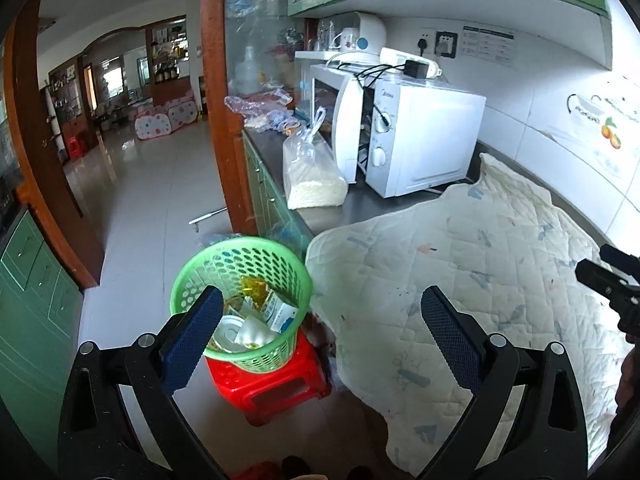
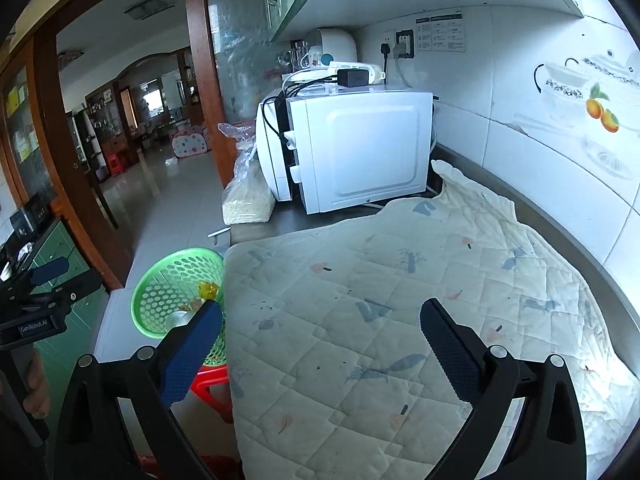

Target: Collect trash

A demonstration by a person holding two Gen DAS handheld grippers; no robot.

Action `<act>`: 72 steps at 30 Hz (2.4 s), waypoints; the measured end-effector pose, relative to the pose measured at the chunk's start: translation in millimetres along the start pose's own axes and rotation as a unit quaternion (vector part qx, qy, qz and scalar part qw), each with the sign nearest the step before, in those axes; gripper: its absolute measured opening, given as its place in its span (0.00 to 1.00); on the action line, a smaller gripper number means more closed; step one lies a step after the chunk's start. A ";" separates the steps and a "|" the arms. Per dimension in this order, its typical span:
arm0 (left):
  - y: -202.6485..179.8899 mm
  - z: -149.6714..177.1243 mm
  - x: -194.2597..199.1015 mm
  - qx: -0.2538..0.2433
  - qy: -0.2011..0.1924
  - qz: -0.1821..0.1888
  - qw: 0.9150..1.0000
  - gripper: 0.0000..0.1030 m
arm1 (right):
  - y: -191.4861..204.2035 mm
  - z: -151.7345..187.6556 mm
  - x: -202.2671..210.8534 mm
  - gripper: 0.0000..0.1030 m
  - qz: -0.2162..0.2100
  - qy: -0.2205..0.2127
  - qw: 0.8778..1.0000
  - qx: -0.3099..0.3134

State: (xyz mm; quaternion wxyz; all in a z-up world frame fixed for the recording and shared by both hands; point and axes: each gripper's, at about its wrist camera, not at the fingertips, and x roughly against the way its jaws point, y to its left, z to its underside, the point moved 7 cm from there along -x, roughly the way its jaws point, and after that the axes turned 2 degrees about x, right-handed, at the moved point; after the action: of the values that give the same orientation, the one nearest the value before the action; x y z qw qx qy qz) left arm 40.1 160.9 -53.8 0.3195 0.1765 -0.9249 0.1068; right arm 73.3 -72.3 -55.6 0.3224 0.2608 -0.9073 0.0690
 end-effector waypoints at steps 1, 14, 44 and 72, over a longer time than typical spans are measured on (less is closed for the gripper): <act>-1.4 -1.7 1.7 0.000 -0.003 0.001 1.000 0.95 | -0.4 0.4 0.8 0.93 0.001 0.000 1.000 0.001; -8.2 -10.0 12.7 0.000 -0.020 0.013 1.000 0.95 | -1.2 -1.7 12.8 0.93 0.002 -0.013 1.000 0.007; -21.8 -8.5 24.8 -0.012 -0.036 0.033 0.999 0.95 | -0.9 -2.2 15.0 0.93 0.001 -0.021 1.000 0.008; -29.0 -9.4 29.1 -0.012 -0.039 0.041 0.998 0.95 | 3.2 -3.4 16.2 0.93 0.001 -0.022 1.000 0.010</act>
State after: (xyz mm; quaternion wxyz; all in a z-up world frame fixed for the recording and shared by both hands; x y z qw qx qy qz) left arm 35.4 129.7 -25.8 0.2808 0.1390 -0.9442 0.1017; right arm 62.9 -75.6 -42.8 0.2996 0.2644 -0.9138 0.0731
